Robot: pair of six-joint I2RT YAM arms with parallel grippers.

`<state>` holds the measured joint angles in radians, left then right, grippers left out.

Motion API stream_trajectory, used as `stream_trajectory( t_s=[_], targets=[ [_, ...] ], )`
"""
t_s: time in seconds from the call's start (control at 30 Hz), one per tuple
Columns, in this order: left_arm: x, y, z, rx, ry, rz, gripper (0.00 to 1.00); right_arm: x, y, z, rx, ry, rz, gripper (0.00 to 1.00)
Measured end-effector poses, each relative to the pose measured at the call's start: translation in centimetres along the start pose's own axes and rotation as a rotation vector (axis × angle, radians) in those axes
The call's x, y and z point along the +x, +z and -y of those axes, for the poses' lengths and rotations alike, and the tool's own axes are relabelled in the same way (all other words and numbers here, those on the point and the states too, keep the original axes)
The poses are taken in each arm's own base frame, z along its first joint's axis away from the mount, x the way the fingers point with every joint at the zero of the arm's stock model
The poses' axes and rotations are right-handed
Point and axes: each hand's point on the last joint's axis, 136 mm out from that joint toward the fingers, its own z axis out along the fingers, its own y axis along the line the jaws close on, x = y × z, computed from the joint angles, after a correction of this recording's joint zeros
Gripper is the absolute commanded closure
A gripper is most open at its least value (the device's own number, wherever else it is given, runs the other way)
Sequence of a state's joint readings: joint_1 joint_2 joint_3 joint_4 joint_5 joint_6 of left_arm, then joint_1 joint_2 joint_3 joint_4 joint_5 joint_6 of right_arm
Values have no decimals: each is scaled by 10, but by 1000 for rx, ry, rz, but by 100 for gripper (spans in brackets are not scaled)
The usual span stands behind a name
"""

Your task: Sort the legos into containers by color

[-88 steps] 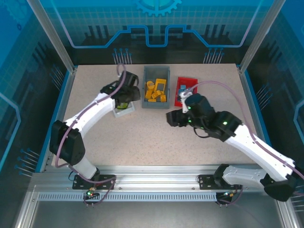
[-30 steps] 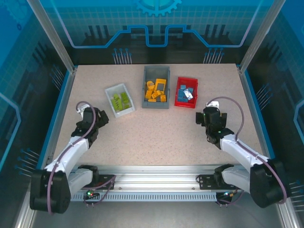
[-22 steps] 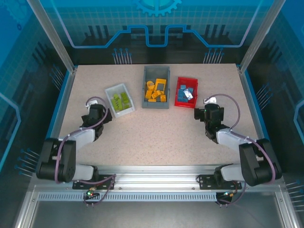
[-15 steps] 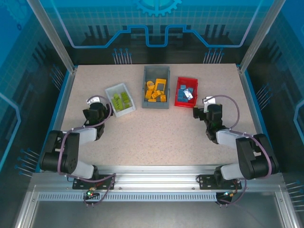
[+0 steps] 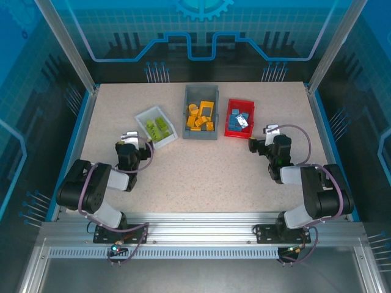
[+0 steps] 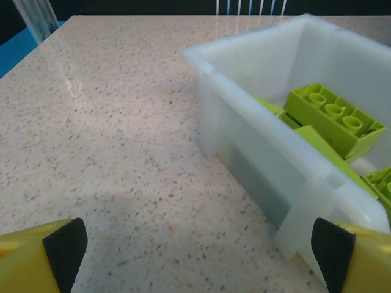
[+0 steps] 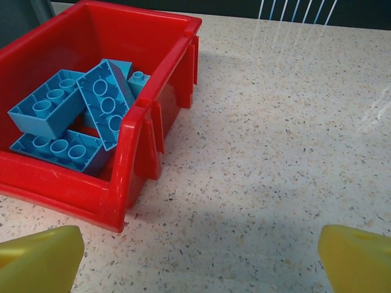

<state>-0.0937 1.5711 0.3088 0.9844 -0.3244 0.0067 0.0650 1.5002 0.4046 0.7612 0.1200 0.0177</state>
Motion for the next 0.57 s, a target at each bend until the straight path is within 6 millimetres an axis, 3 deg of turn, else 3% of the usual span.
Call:
stream_trajectory(
  t_s=[0.17,0.57],
  targets=[
    [-17,10,-17,-22,-48,23,1,0,0,0,2,0,-2,0],
    [-13,10,-12,4,-58,7,1,0,0,-1,5,-3,-1,0]
  ],
)
